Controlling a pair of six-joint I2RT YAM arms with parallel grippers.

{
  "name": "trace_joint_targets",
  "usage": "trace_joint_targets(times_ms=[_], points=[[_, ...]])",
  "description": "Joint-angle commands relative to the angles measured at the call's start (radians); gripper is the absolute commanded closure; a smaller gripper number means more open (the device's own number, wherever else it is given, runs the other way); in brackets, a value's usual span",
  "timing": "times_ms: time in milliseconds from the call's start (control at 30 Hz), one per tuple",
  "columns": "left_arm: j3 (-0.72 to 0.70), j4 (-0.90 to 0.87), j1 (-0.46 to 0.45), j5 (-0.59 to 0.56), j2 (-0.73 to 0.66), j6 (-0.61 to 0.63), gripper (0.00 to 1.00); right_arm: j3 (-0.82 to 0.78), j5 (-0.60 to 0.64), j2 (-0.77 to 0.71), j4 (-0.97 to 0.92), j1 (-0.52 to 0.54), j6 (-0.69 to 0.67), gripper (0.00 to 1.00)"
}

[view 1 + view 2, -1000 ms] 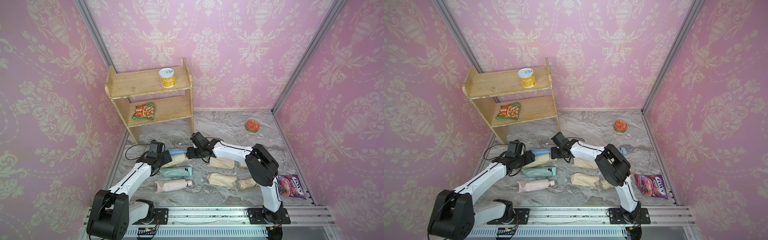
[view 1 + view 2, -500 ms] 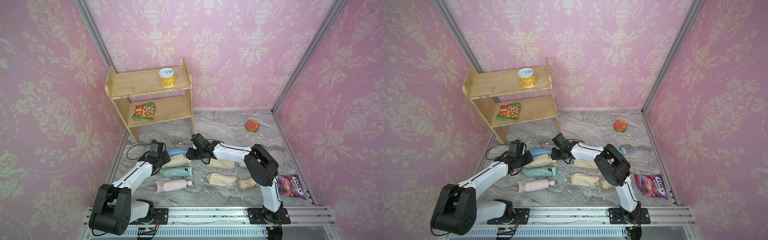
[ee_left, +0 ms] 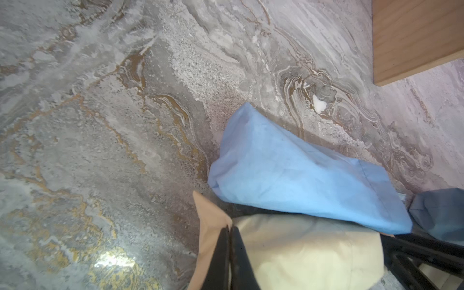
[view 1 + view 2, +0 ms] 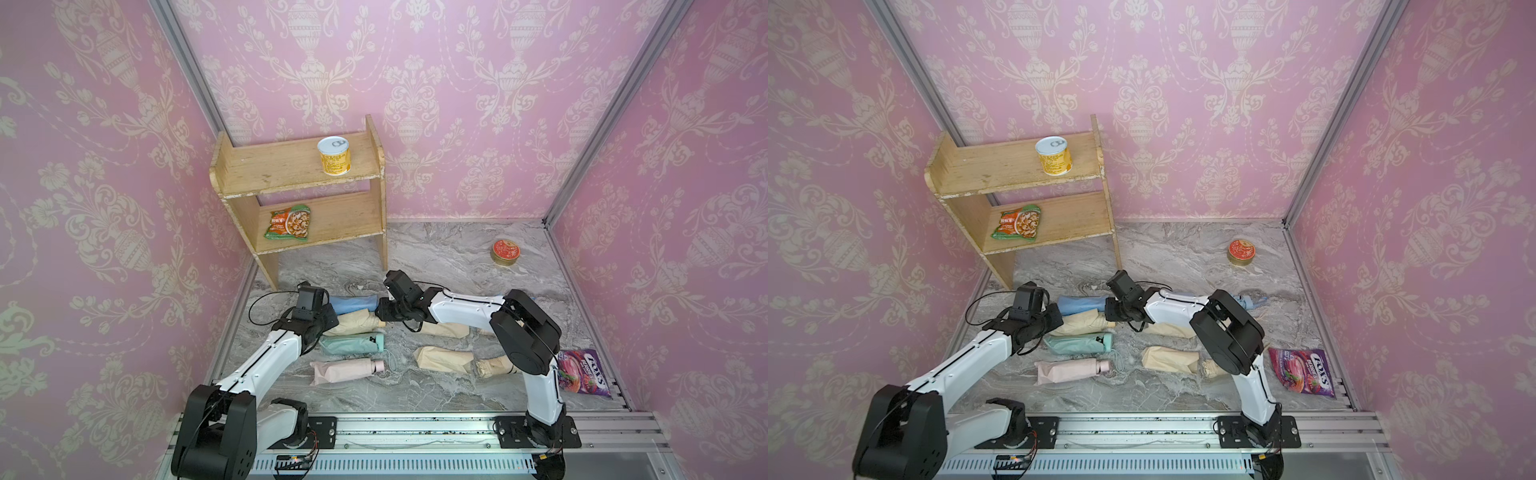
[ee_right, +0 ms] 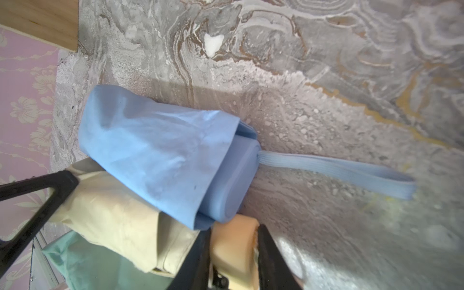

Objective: Take umbrellas out of sleeves
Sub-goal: Take out the umbrella from the umbrella sleeve.

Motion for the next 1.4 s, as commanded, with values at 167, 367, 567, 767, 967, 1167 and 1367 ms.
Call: trace_joint_targets(times_ms=[167,367,567,767,967,1167,1367], points=[[-0.015,-0.052,0.014,-0.057,-0.071,-0.010,0.58,-0.035,0.080,-0.042,-0.058,-0.001,-0.014,0.71],[-0.032,-0.060,0.015,-0.058,-0.081,-0.027,0.53,-0.034,0.078,-0.040,-0.058,-0.001,-0.011,0.71],[-0.065,-0.004,0.013,-0.017,-0.020,-0.054,0.72,-0.036,0.077,-0.042,-0.057,-0.001,-0.007,0.71],[-0.057,0.003,0.014,-0.036,-0.004,-0.049,0.92,-0.046,0.089,-0.050,-0.059,0.000,-0.002,0.72],[-0.056,-0.014,0.013,-0.085,-0.042,-0.043,1.00,-0.057,0.105,-0.061,-0.071,0.000,0.002,0.72],[-0.059,-0.015,0.017,-0.119,-0.058,-0.040,1.00,-0.068,0.114,-0.069,-0.085,-0.001,0.011,0.72],[-0.059,-0.010,0.024,-0.134,-0.045,-0.038,1.00,-0.081,0.130,-0.083,-0.094,-0.001,0.020,0.72]])
